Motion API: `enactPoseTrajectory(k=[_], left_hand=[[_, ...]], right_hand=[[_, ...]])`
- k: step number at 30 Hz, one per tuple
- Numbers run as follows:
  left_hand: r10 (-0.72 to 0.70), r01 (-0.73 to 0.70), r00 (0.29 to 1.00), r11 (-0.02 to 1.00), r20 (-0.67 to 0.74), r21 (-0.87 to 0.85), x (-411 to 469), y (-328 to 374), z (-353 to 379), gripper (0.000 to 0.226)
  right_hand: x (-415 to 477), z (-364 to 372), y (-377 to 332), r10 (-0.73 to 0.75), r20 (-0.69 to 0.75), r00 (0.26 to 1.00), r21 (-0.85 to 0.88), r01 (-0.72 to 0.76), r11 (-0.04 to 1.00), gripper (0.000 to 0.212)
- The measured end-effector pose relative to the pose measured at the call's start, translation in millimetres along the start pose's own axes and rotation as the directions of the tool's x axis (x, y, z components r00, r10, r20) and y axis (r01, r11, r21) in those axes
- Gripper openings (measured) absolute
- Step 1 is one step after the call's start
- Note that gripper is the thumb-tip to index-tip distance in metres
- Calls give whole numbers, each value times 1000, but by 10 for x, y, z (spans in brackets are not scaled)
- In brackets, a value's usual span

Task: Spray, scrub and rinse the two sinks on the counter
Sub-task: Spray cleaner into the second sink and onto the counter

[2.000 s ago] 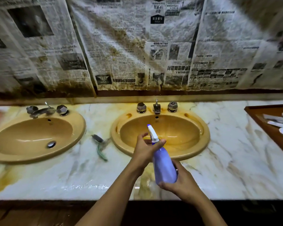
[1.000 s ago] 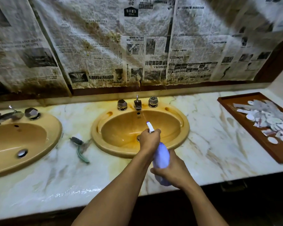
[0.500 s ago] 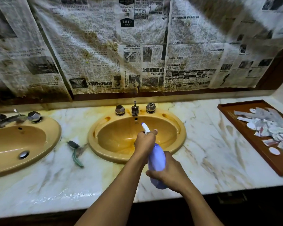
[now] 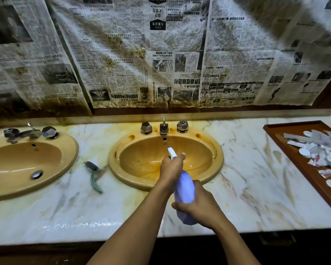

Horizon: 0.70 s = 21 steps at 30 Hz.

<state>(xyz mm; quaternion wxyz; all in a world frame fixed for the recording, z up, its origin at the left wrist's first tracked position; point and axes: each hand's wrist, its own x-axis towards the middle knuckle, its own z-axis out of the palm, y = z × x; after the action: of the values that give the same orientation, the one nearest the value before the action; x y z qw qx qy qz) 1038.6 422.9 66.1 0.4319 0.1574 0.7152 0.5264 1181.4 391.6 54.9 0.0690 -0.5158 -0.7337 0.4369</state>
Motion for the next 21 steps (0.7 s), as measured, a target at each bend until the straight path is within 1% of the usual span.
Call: enactPoseTrajectory(k=[2,5,8,10,12,14,16,21], left_hand=[[-2,3,1000,999,-19,33,-7,-14,3,28],[-32,40,996,994,-80,104,-35,-49,5,34],[-52,65,992,990,-111,121,-55,-90,6,34],[-45,55,994,994,-99,95,-58,-124,19,38],[-19,22,998,998,-59,52,-51,-152,31,43],[-20,21,1000,1000,-6,16,-50,-131,13,37],[-59,59,998,998,25,4,-14,-118,-10,29],[-72,72,997,997,10,19,-16,-121,-44,25]], right_hand=[[-2,11,11,20,17,1000,7,-20,1000,81],[-16,31,30,40,33,999,-12,-39,999,83],[-28,38,53,44,37,998,-34,-43,999,83],[-32,42,69,44,40,998,-25,-43,999,82],[-31,46,80,49,37,998,-4,-48,999,84],[-31,52,79,52,37,998,14,-52,999,82],[-30,56,66,51,36,998,19,-52,998,80],[-36,74,46,44,34,998,19,-44,999,79]])
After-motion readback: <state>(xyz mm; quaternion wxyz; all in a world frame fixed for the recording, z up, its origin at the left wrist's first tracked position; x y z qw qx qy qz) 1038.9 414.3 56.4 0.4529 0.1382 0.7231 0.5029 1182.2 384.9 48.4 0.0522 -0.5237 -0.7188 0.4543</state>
